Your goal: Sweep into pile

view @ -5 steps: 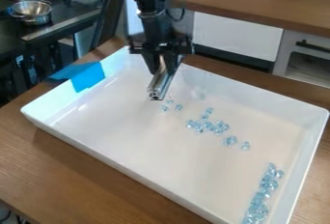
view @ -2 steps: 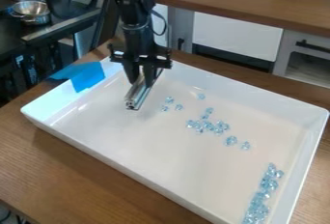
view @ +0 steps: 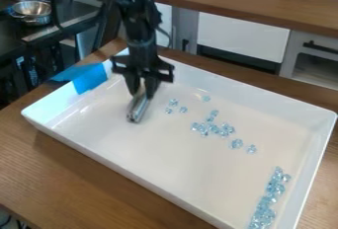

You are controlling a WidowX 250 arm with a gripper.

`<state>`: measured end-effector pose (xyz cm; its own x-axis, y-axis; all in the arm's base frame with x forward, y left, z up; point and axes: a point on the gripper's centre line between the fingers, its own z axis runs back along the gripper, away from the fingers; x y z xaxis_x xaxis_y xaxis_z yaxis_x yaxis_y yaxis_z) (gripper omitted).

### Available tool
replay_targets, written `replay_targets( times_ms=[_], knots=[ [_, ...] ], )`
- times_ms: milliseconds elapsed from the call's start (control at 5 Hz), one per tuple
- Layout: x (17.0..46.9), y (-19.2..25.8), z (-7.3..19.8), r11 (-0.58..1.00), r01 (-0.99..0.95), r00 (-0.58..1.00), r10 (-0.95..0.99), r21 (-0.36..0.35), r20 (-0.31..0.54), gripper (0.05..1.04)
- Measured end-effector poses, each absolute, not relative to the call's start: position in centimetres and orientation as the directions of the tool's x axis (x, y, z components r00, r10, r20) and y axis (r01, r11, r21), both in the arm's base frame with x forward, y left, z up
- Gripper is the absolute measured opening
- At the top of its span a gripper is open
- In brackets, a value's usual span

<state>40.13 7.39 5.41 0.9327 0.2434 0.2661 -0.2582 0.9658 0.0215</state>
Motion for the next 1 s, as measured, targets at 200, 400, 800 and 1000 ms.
replay_targets(
  times_ms=[200, 400, 800, 1000],
  knots=[
    [40.2, 6.8, 5.1, 0.965, -0.258, 0.932, 0.237, 0.043, 0.274, 0.336],
    [40.2, 5.9, 5.0, 0.967, -0.249, 0.937, 0.226, 0.053, 0.267, 0.336],
    [39.8, 3.0, 4.8, 0.975, -0.223, 0.952, 0.212, 0.026, 0.219, 0.336],
    [40.0, 1.1, 4.9, 0.976, -0.217, 0.957, 0.212, 0.003, 0.196, 0.336]
  ],
)
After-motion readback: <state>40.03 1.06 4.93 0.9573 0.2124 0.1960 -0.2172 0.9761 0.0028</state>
